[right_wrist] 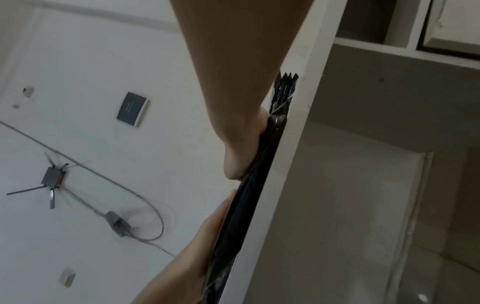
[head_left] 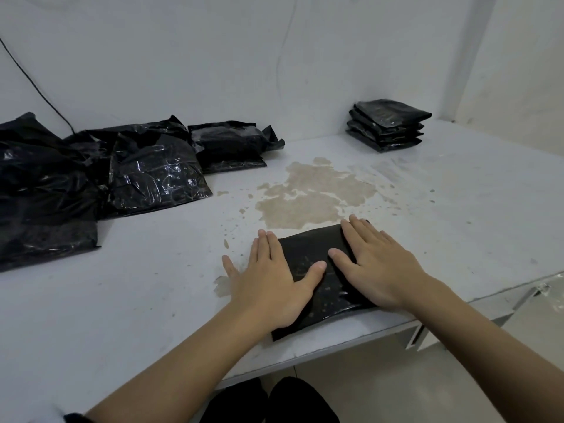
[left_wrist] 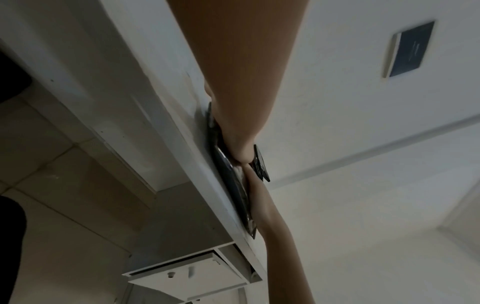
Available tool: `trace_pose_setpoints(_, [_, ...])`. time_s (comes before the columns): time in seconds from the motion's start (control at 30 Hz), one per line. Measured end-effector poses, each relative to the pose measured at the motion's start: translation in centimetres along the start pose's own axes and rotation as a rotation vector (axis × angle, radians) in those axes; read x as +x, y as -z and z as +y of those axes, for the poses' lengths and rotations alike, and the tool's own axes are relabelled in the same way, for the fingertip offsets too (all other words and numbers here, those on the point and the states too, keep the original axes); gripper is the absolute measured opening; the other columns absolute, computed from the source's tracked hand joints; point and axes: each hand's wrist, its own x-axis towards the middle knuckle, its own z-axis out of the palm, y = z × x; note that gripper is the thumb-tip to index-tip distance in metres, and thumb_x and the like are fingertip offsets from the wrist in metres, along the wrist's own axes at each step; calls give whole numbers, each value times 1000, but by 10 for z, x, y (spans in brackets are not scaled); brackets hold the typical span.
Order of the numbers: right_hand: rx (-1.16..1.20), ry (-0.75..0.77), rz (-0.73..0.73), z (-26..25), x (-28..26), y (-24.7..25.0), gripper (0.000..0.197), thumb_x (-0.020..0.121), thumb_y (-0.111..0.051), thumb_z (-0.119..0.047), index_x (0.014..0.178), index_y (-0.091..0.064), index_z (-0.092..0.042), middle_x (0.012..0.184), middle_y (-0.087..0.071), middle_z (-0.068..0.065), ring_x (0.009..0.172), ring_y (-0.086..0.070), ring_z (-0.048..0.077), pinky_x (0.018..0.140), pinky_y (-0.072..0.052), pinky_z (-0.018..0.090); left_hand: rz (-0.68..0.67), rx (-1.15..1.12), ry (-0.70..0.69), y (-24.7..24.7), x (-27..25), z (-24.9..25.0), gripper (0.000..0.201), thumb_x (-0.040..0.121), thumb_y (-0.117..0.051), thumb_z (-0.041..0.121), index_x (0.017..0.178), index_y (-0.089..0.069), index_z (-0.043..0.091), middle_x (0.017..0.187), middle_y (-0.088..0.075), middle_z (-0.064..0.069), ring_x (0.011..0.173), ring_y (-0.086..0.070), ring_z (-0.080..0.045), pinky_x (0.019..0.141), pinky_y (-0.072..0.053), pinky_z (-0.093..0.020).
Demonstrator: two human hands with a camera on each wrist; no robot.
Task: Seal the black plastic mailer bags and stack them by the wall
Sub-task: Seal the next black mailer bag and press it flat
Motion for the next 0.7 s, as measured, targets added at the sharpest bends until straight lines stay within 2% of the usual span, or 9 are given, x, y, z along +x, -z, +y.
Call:
trace_pose_setpoints(0.1, [7, -5, 5, 5, 0, 3, 68, 98, -19, -53, 153, 4, -20, 160, 9, -4, 146, 8, 8, 118, 1, 30, -12, -25, -48, -1, 3, -2, 92, 87, -12, 74, 149, 18, 14, 158, 22, 3, 146, 15, -12, 115, 12, -55])
trace_pose_setpoints(0.2, [47, -13, -15, 6, 1, 2, 66, 99, -19, -53, 153, 3, -21, 160, 9, -6, 146, 8, 7, 117, 3, 28, -44, -58, -111, 0, 6, -10, 78, 94, -8, 61, 148, 20, 13, 158, 22, 0, 146, 15, -13, 116, 10, -52])
trace_pose_setpoints(0.3, [162, -14, 5, 8, 1, 2, 59, 102, -17, -46, 153, -2, -22, 160, 5, -8, 146, 6, 5, 117, 2, 26, -56, -117, -162, 2, 7, -16, 72, 99, -10, 53, 148, 23, 12, 158, 22, 0, 146, 14, -13, 118, 7, -47])
trace_pose_setpoints(0.4, [168, -10, 32, 10, -1, 2, 55, 103, -18, -40, 153, -5, -20, 160, 2, -6, 146, 3, 7, 118, 0, 27, -19, -75, -182, 3, 3, -14, 73, 99, -13, 53, 148, 21, 12, 159, 19, 0, 147, 11, -13, 119, 5, -47])
trace_pose_setpoints(0.63, [103, -60, 35, 12, -5, 3, 60, 102, -19, -43, 153, -1, -18, 161, 5, -2, 147, 5, 10, 117, 0, 30, 35, 36, -33, 2, 1, -10, 93, 86, -12, 74, 150, 17, 13, 161, -8, 1, 146, -16, -17, 114, 9, -58])
trace_pose_setpoints(0.7, [92, -88, 8, 11, -5, 4, 63, 102, -17, -44, 153, 3, -15, 160, 9, 0, 147, 8, 11, 117, 1, 31, -9, 3, 35, 1, -2, -9, 96, 84, -9, 76, 150, 18, 11, 161, -5, -1, 146, -16, -20, 113, 8, -60])
